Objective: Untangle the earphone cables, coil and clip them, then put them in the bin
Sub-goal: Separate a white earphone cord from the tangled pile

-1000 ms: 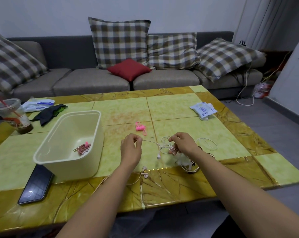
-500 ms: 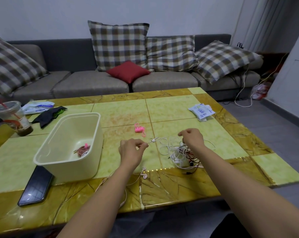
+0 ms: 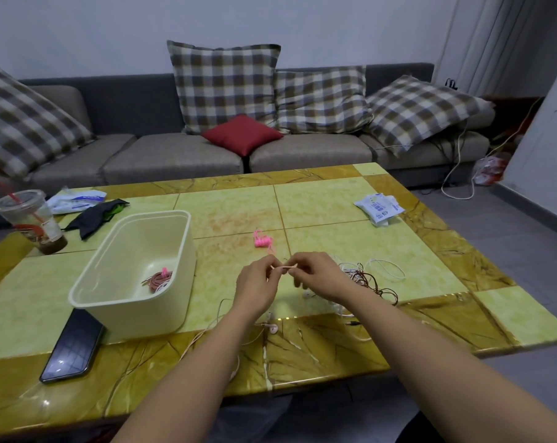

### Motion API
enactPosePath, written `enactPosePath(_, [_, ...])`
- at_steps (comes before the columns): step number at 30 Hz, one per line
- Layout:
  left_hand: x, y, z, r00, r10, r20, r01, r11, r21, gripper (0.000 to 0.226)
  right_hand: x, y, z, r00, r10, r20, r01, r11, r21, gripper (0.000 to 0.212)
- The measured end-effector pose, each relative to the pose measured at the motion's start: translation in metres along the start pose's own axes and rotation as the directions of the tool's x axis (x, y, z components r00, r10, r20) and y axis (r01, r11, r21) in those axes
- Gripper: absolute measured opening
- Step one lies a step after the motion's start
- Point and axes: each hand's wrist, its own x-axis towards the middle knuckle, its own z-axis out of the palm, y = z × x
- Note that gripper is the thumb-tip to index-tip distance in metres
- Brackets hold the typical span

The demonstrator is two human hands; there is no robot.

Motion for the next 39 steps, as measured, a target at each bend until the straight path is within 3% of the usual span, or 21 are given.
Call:
enactPosePath(5, [0.006, -0.007, -0.016, 0.939, -0.182, -0.292, 0.202, 0.979, 0.039, 0.016, -0.008, 0.018, -0.011, 0.973, 0.059, -0.225, -0.100, 0.980, -0.174, 0.023])
enactPosePath(8, [0.011, -0.015, -0.018, 0.882, -0.266, -0.390, 0.311, 0.949, 0.055, 0.019, -0.010, 0.022, -0.014, 0.976, 0.117, -0.181, -0.148, 0.974, -0.171, 0.024])
enactPosePath(10, [0.011, -0.016, -0.016, 0.879, -0.301, -0.371, 0.365, 0.924, 0.116, 0.022, -0.011, 0.023, -0.012, 0.983, 0.139, -0.116, -0.156, 0.975, -0.155, 0.023])
enactPosePath(13, [0.007, -0.017, -0.013, 0.906, -0.354, -0.232, 0.413, 0.859, 0.302, 0.027, -0.013, 0.021, -0.011, 0.987, 0.120, -0.107, -0.130, 0.987, -0.097, 0.021])
enactPosePath(16, [0.003, -0.013, -0.008, 0.944, -0.303, -0.128, 0.328, 0.834, 0.445, 0.038, -0.012, 0.017, -0.009, 0.990, 0.107, -0.095, -0.114, 0.991, -0.070, 0.020])
enactPosePath(19, [0.000, -0.004, 0.003, 0.997, -0.026, -0.072, 0.059, 0.864, 0.499, 0.049, -0.009, 0.014, -0.005, 0.990, 0.098, -0.099, -0.103, 0.994, -0.044, 0.018])
enactPosePath(21, [0.001, 0.004, 0.010, 0.997, 0.070, 0.044, -0.082, 0.874, 0.479, 0.046, -0.009, 0.013, -0.003, 0.989, 0.101, -0.107, -0.097, 0.995, 0.036, 0.017])
enactPosePath(23, [0.001, 0.005, 0.016, 0.990, 0.077, 0.117, -0.120, 0.894, 0.433, 0.041, -0.011, 0.012, -0.003, 0.989, 0.108, -0.096, -0.093, 0.985, 0.146, 0.017])
enactPosePath(29, [0.002, -0.007, 0.022, 0.962, -0.095, 0.258, 0.027, 0.966, 0.255, 0.025, -0.019, 0.012, -0.014, 0.987, 0.137, -0.087, -0.101, 0.937, 0.334, 0.029])
enactPosePath(33, [0.000, -0.003, 0.023, 0.948, -0.139, 0.286, 0.132, 0.990, 0.045, 0.022, -0.021, 0.013, -0.017, 0.984, 0.149, -0.100, -0.107, 0.934, 0.341, 0.033])
enactPosePath(36, [-0.001, 0.002, 0.022, 0.920, -0.213, 0.329, 0.289, 0.935, -0.204, 0.028, -0.020, 0.016, -0.017, 0.975, 0.174, -0.141, -0.130, 0.952, 0.278, 0.031])
enactPosePath(39, [-0.001, 0.006, 0.018, 0.930, -0.221, 0.293, 0.279, 0.945, -0.173, 0.033, -0.016, 0.019, -0.018, 0.959, 0.236, -0.154, -0.222, 0.969, 0.106, 0.027])
